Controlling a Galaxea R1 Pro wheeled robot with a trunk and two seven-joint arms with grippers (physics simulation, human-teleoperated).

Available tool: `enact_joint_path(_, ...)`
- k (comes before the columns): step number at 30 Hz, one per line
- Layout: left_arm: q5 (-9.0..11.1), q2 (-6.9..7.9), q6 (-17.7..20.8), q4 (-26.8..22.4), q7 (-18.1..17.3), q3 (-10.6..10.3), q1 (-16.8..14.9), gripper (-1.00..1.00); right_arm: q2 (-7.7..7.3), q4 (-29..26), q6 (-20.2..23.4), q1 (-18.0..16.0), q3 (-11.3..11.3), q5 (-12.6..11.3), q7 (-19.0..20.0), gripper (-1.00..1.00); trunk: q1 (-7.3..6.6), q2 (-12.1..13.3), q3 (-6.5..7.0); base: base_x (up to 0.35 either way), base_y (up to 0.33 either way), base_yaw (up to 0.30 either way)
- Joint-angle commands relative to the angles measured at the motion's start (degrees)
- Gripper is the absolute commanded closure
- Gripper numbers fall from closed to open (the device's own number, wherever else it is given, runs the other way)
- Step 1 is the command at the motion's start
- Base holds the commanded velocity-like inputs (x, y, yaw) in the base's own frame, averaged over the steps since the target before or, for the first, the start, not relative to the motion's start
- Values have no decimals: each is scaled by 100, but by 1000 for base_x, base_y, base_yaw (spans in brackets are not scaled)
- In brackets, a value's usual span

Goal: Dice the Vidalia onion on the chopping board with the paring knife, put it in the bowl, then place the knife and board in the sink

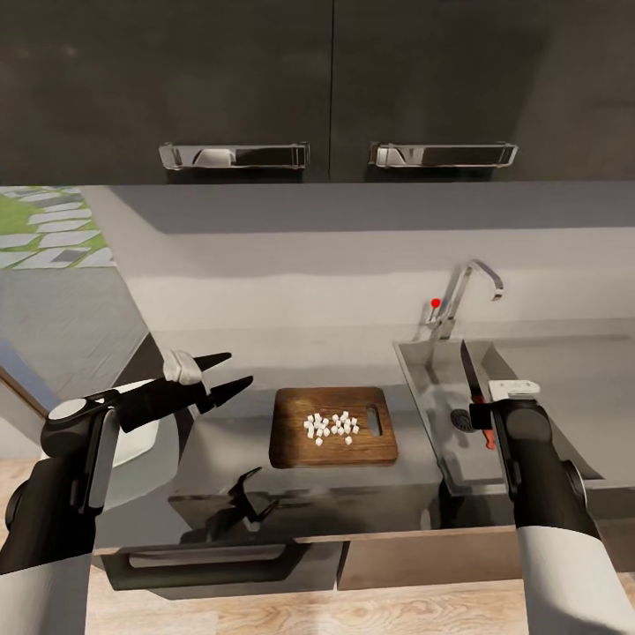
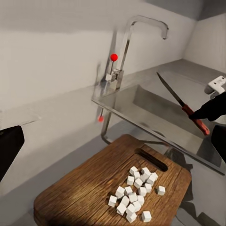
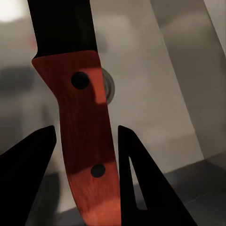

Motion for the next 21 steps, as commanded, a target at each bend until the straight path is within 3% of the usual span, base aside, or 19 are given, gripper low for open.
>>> enact_joint_path(1,11,0,57,-2,-19,5,-6,-100,0,-5,32,-5,4,61,52,100,4,-11,-11,21,0,0)
enact_joint_path(5,10,0,57,-2,-19,4,-6,-100,0,-4,46,-5,-2,64,50,100,4,-11,-11,9,0,0)
enact_joint_path(12,13,0,57,-2,-28,3,-6,-100,0,3,48,-5,-364,65,51,100,4,-11,-11,1,0,0)
enact_joint_path(21,14,0,57,-2,-20,7,-6,-100,0,189,44,-5,-438,71,57,100,4,-11,-11,13,-1,0)
